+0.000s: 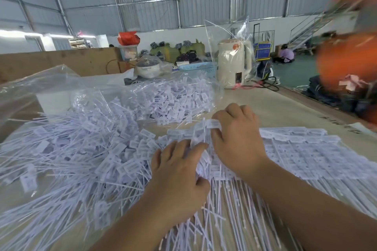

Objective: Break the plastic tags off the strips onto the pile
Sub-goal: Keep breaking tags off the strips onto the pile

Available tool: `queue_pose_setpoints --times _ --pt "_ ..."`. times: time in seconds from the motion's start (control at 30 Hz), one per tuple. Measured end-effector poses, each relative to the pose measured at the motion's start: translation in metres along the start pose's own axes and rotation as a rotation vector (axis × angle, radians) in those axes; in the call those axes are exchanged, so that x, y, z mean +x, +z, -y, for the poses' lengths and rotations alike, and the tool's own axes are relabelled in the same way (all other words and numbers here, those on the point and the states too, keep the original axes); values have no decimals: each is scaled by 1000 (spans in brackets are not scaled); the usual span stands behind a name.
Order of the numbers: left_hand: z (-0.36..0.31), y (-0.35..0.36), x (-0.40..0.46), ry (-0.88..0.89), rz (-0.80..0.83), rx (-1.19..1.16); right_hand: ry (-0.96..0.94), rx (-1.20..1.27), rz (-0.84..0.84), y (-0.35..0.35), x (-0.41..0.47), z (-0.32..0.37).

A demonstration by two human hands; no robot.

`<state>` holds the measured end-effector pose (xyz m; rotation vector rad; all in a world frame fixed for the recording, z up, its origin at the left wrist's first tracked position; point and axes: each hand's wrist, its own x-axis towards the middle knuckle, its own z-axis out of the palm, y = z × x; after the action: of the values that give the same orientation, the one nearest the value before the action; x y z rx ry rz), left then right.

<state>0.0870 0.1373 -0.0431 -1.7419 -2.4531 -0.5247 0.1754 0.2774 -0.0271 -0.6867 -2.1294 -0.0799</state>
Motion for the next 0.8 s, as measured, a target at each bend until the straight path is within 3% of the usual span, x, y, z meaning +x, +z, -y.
queue_pose_setpoints --times 0.27,0.47,0.6,0.7,0.8 --pt "-6 -7 -5 38 16 -66 59 224 -30 -18 7 -6" --pt "-1 -13 -6 19 -184 -238 66 303 -70 -29 10 -10" --pt "6 -16 -4 -63 -232 -401 57 340 -39 -35 10 -12" --pt "11 -14 -1 -68 -218 -318 71 337 -34 -40 11 -12" --pt "13 -7 2 -116 -109 -60 111 338 -63 -43 11 -12"
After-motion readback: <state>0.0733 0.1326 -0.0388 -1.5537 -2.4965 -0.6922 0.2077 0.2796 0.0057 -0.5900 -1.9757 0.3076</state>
